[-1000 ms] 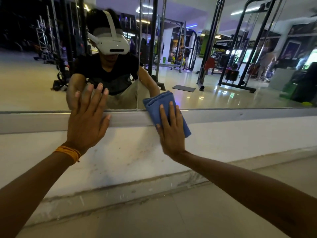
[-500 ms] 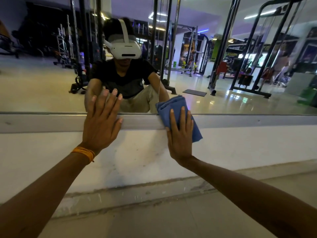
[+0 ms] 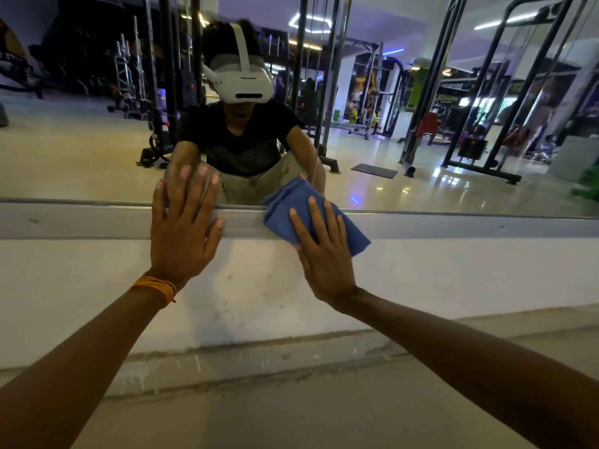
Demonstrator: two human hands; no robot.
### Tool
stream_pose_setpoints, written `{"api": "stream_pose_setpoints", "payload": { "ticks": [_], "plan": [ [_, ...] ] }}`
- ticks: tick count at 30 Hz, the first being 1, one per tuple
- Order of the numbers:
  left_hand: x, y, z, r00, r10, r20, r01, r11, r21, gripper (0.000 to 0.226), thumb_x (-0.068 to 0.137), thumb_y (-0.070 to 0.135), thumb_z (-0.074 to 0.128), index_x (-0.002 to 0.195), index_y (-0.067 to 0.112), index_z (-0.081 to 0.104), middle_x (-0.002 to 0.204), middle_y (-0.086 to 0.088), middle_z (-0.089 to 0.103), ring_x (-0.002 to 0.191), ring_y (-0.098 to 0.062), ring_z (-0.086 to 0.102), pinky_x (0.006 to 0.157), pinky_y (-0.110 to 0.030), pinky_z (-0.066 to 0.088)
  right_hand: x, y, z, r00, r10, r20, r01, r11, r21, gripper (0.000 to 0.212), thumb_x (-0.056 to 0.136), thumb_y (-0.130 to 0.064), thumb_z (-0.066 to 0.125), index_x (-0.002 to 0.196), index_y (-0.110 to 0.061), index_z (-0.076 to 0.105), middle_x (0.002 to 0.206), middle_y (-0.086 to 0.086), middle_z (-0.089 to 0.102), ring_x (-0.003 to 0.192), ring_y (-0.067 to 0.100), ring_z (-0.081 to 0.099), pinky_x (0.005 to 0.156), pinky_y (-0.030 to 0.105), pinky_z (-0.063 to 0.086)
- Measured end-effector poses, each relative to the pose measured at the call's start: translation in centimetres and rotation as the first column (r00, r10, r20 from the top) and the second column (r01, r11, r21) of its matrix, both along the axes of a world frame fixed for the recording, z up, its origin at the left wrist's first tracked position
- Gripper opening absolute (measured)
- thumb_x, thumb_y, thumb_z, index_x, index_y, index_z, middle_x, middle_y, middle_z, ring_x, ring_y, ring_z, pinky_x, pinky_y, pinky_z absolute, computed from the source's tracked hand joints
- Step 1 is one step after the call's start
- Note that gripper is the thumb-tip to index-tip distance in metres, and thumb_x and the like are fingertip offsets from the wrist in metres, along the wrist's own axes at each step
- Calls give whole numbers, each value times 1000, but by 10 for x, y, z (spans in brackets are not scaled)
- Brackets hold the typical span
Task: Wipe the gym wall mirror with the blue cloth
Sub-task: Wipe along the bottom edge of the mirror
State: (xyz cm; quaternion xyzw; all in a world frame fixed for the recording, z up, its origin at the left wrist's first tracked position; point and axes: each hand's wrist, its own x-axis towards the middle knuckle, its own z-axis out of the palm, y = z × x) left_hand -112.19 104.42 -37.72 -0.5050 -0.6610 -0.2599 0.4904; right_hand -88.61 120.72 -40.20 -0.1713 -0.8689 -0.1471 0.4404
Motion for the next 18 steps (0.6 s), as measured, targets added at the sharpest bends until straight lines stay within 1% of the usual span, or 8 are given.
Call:
{"api": "stream_pose_setpoints", "payload": {
  "ticks": [3,6,8,10,12,13,16,18],
  "plan": [
    [-4,-7,2,1000,-8,-17,7,999,-46,68,107,39,38,163,8,18,172,-14,10,158,-36,9,126,-60,10,45,44,1,998,-53,-18,53,999,8,61,107,-24,49,163,-19,24,171,13,8,158,36,3,122,66,15],
    [-4,-11,5,999,4,-38,-7,996,-84,67,107,37,39,163,8,17,172,-15,10,158,-37,9,125,-62,13,87,76,-3,967,-184,-179,158,976,-150,62,107,-30,45,163,-15,21,171,15,7,159,33,-1,122,67,14],
    [0,-12,5,999,36,-32,-39,995,-90,68,107,36,39,164,7,16,172,-15,8,158,-38,8,124,-63,13,77,64,-11,945,-221,-242,165,959,-230,65,107,-32,45,163,-15,18,171,16,4,158,34,-4,125,64,8],
    [7,-11,5,997,73,-26,-75,992,-103,68,108,38,38,164,6,15,172,-16,5,158,-39,5,124,-64,12,52,38,-13,977,-139,-163,115,983,-146,65,107,-35,45,164,-18,18,171,16,4,158,38,-2,127,59,4],
    [13,-11,5,996,90,-7,-90,989,-118,69,108,39,36,163,5,14,171,-18,5,158,-40,4,124,-65,12,23,14,-10,999,-23,-23,22,1000,-21,61,109,-40,39,164,-22,18,171,14,7,158,38,1,127,59,6],
    [16,-13,5,996,88,-3,-87,989,-122,69,108,39,37,163,4,14,171,-19,6,158,-40,5,124,-65,12,10,5,-6,1000,9,16,-9,1000,7,61,110,-43,35,164,-24,17,171,13,7,158,38,2,127,58,7],
    [19,-26,14,999,46,-21,-49,985,-167,70,106,36,41,163,4,16,171,-18,9,158,-39,8,125,-63,13,6,8,3,998,38,59,-43,996,80,60,110,-45,32,164,-26,14,172,10,10,158,36,5,126,58,13],
    [16,-42,20,999,30,-37,-37,975,-218,70,104,35,40,163,6,16,172,-15,10,159,-35,8,125,-61,16,29,29,4,999,-3,39,-1,995,102,59,110,-42,34,164,-25,16,172,9,11,158,35,6,124,59,18]
  ]
}}
